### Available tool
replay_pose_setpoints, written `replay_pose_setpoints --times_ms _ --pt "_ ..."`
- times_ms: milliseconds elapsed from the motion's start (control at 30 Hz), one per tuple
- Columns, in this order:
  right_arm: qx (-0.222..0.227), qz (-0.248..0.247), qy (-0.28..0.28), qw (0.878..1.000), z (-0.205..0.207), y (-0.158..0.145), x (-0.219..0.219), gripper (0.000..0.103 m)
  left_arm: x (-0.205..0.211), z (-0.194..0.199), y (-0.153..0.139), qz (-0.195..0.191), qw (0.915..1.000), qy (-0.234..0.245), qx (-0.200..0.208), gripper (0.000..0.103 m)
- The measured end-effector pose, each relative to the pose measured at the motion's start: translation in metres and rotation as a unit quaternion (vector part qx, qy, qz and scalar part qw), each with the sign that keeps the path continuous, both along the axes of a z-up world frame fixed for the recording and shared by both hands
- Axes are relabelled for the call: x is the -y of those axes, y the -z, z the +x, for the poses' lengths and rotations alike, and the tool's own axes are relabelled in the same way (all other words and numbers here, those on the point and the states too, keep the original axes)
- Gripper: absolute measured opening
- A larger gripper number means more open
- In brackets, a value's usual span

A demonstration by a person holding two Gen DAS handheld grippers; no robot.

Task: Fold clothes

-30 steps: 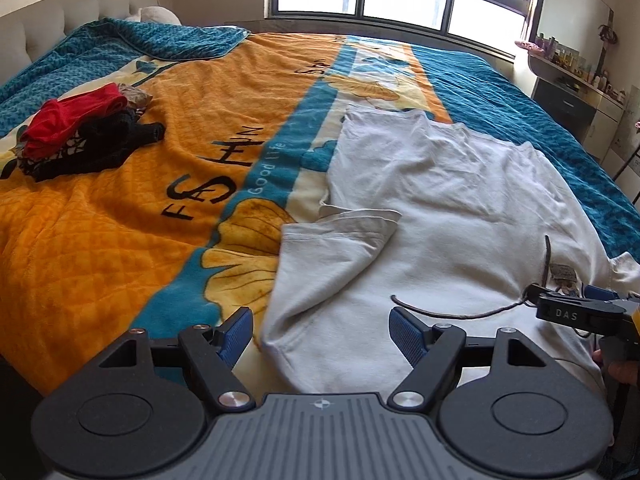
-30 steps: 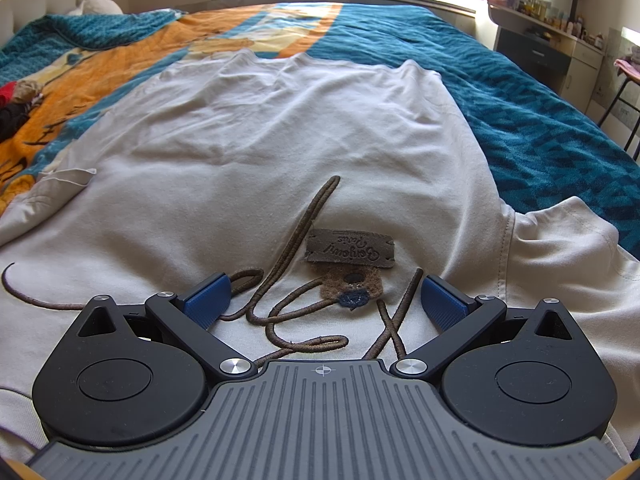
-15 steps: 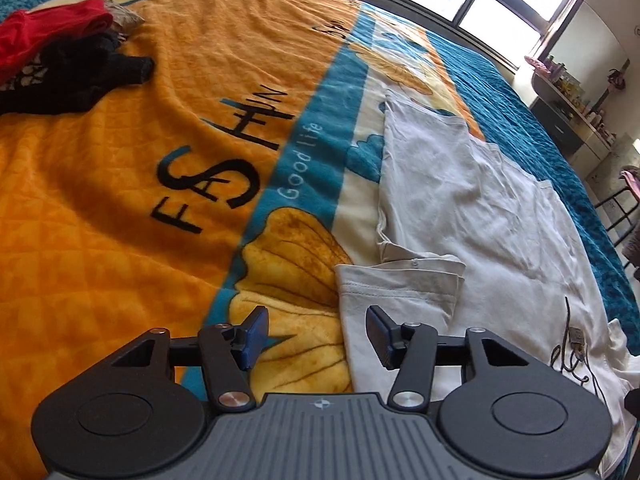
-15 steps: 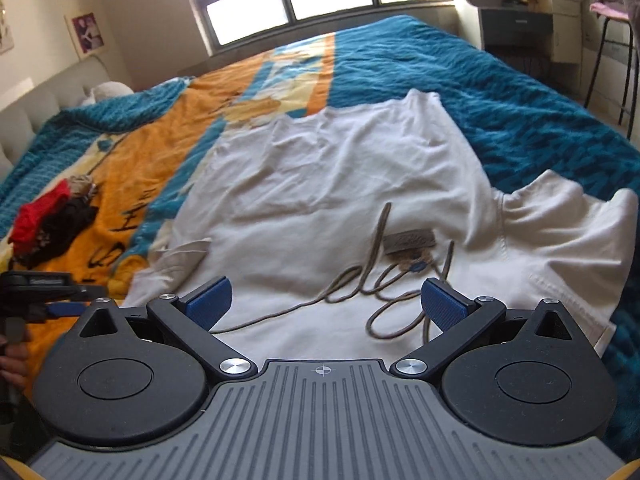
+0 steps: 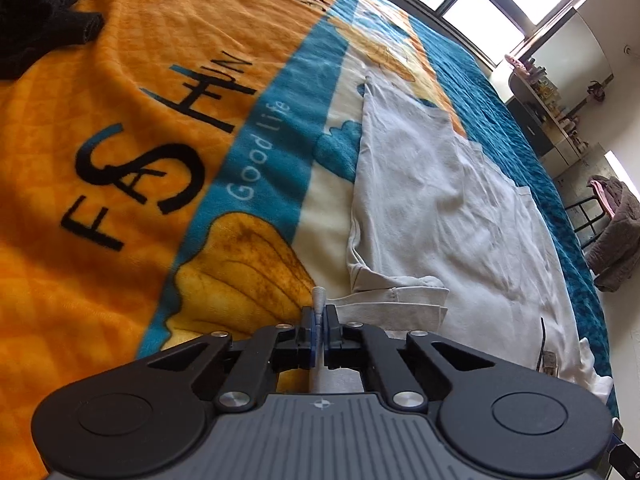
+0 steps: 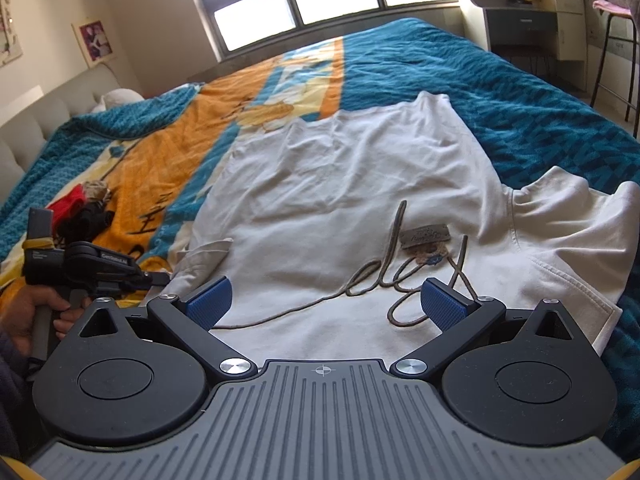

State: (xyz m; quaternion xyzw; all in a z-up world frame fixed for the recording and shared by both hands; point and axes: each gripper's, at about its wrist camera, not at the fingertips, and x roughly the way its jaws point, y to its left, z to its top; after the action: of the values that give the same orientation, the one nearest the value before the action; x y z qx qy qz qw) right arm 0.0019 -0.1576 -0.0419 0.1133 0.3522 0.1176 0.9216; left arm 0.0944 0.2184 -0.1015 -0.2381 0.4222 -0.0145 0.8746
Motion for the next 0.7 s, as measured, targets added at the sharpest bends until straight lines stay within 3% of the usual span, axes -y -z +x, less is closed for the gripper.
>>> replay_pose_setpoints --times_ms 133,267,467,633,700 --pt "0.004 0.000 0.012 1.000 -0.002 0.000 0.006 0.103 0.004 -0.042 -0.033 0.073 0.9934 -0.061 0.065 0.000" --pt "0.001 -0.001 0.016 1.000 -0.004 0.001 0.008 0.103 0.003 -0.079 -0.043 0.169 0.9709 -0.158 0.063 0.000" --pt "0.008 -0.001 0.024 1.000 -0.012 -0.002 0.013 0.103 -0.008 -0.081 -0.019 0.198 0.9587 -0.204 -0.010 0.001" --pt "0.060 -0.032 0.065 0.996 -0.029 -0.022 0.033 0.103 0.005 -0.098 -0.038 0.227 0.9519 -0.206 -0.003 0.009" --pt "0.105 -0.070 0.085 0.988 -0.039 -0.031 0.036 0.103 0.014 -0.107 -0.048 0.219 0.9581 -0.184 0.010 0.014"
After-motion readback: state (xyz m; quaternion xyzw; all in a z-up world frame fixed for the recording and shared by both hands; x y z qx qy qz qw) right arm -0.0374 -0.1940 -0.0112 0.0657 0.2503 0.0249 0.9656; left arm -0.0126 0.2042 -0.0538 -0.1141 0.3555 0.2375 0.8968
